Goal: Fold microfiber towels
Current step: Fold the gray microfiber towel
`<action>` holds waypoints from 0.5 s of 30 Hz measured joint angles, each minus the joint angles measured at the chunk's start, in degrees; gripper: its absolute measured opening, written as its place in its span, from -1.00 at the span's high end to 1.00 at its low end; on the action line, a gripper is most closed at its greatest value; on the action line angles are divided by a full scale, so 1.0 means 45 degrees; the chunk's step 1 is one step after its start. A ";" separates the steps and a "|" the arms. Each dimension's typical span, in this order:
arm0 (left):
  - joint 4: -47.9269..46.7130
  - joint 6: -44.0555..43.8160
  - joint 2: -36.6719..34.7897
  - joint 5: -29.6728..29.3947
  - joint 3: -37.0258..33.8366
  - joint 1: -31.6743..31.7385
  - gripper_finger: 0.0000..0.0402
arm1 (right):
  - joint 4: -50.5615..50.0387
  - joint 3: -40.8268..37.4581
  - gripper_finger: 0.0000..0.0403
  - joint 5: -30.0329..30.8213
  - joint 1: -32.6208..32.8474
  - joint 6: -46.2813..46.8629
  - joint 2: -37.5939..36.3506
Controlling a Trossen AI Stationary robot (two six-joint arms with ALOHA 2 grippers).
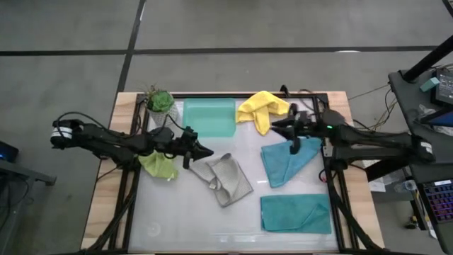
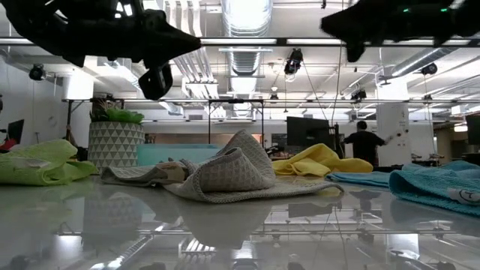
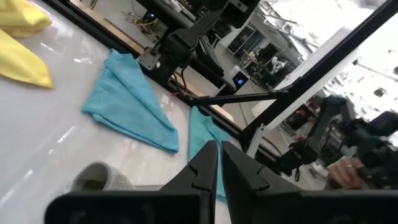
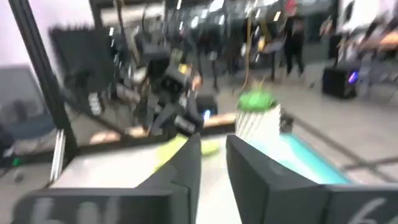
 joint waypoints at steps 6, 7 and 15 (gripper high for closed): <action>0.0038 0.0483 -0.0133 0.0000 -0.0003 0.0000 0.97 | 0.0174 0.1345 0.33 -0.1474 0.0005 -0.0108 0.2582; 0.0026 0.0652 -0.0131 -0.0002 -0.0003 0.0000 0.97 | 0.0086 0.1491 0.30 -0.1779 0.0026 -0.0206 0.3013; 0.0036 0.1001 -0.0136 -0.0013 -0.0003 0.0000 0.97 | 0.0055 0.3107 0.23 -0.2443 0.0854 -0.0562 0.6374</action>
